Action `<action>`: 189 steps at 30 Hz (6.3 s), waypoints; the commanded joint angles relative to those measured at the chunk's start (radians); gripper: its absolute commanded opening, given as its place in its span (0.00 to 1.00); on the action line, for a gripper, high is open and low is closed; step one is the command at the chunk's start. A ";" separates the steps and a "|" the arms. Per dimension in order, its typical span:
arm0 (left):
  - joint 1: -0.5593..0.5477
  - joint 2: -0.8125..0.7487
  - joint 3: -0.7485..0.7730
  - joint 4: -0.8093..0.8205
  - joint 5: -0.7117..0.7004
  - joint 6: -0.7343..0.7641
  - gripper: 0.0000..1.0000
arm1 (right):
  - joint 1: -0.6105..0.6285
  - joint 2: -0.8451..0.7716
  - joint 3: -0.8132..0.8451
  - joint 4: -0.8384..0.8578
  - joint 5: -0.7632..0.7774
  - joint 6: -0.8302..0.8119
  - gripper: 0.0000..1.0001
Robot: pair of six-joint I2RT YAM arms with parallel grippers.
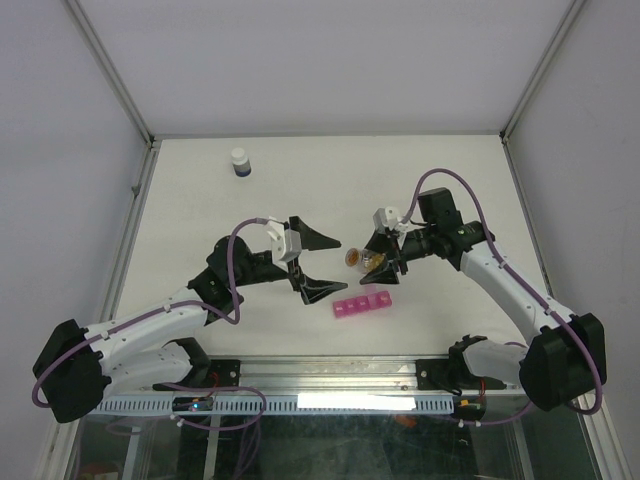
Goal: Sort the pills into containers
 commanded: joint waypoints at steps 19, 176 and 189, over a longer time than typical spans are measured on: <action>0.006 0.166 0.136 0.042 0.049 0.025 0.62 | 0.005 -0.027 0.013 0.002 -0.025 -0.060 0.00; 0.003 0.169 0.158 -0.044 0.013 0.010 0.90 | 0.002 0.014 0.049 -0.079 0.004 -0.111 0.00; 0.003 0.231 0.177 -0.037 0.060 -0.040 0.64 | 0.002 0.011 0.048 -0.080 0.003 -0.111 0.00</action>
